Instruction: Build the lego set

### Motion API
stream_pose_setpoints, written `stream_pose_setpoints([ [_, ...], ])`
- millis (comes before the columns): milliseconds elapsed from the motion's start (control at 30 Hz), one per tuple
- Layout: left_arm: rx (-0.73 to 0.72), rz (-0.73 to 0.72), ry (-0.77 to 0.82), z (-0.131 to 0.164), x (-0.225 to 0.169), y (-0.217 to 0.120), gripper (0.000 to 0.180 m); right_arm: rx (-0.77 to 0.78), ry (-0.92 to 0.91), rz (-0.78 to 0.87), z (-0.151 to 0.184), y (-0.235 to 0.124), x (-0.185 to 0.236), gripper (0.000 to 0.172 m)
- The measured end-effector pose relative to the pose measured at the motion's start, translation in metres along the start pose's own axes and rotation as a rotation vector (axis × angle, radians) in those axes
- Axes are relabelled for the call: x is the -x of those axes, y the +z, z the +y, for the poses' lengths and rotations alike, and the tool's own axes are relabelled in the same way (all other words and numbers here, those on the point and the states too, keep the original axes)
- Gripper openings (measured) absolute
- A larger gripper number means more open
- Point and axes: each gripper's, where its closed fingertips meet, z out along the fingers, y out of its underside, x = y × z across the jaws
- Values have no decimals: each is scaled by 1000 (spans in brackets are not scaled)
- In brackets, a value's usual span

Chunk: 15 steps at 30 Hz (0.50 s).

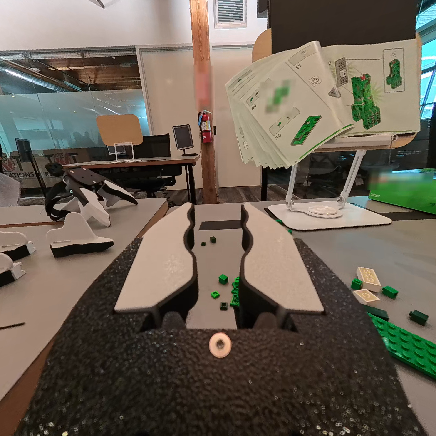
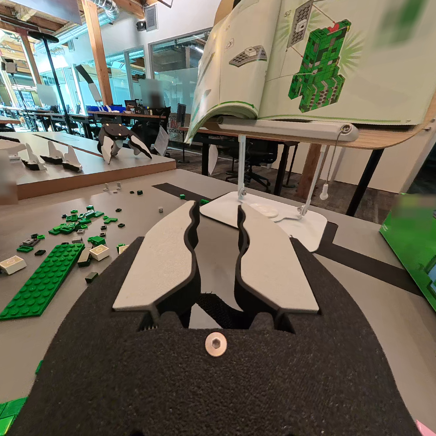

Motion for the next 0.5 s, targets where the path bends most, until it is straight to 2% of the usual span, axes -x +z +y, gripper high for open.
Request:
stream_pose_setpoints([
  [233,6,-60,102,-1,23,2,35,14,-18,-21,2,1,3,29],
  [433,13,29,83,3,12,8,35,27,-72,12,4,1,2,30],
  [500,19,68,96,5,6,11,40,29,-99,9,4,2,4,32],
])
